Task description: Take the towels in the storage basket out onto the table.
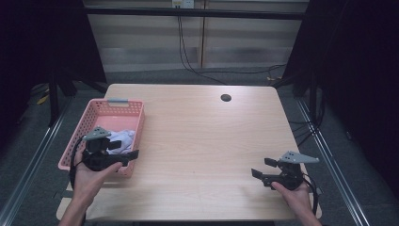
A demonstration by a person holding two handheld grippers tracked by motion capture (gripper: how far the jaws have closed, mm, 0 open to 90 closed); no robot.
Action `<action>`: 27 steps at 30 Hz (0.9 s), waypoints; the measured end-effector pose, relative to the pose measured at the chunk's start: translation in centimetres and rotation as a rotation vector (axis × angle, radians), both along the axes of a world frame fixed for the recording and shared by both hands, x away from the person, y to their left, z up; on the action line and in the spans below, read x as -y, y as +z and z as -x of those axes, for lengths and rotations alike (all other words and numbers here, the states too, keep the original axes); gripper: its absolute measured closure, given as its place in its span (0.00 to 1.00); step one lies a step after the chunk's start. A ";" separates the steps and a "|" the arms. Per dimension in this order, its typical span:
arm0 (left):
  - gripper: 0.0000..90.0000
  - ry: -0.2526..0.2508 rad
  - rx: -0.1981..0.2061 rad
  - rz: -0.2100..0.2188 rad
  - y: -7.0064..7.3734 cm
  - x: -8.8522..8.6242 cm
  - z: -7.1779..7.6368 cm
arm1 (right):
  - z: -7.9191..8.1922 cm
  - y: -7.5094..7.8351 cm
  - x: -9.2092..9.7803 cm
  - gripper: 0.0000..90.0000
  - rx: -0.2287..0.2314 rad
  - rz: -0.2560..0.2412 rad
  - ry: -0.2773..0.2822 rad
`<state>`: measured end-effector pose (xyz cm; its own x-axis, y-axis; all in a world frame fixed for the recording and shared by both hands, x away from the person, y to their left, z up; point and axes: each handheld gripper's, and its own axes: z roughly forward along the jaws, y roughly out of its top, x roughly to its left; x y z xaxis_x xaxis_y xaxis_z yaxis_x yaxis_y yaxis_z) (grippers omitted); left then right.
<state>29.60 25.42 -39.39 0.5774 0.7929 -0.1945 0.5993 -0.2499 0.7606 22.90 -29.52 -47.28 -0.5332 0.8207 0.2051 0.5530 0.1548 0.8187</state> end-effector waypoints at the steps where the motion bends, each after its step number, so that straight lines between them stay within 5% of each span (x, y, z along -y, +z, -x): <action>1: 0.21 0.000 0.000 0.000 0.0 0.0 0.0 | 0.0 0.0 0.0 0.24 0.000 0.000 0.000; 9: 0.28 0.064 -0.039 -0.075 1.0 -3.1 -1.2 | 0.0 0.0 0.0 0.24 -0.006 0.003 0.005; 15: 0.20 0.058 -0.084 -0.133 0.9 -4.8 -2.4 | -0.1 -0.1 -0.1 0.24 -0.013 -0.003 0.022; 20: 0.18 0.085 -0.178 -0.159 -1.1 -6.0 -4.1 | -0.3 -0.1 -0.2 0.24 -0.024 -0.002 0.028; 25: 0.19 0.037 -0.189 -0.144 -2.2 -5.9 -4.7 | -0.4 -0.2 -0.3 0.24 -0.030 0.004 0.033; 27: 0.18 0.045 -0.209 -0.173 -2.6 -5.6 -4.9 | -0.4 -0.2 -0.3 0.24 -0.036 -0.001 0.038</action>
<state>34.54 31.01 -42.00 0.5021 0.8488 -0.1654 0.7523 -0.3344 0.5677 23.29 -29.19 -47.51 -0.5566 0.7996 0.2255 0.5759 0.1757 0.7984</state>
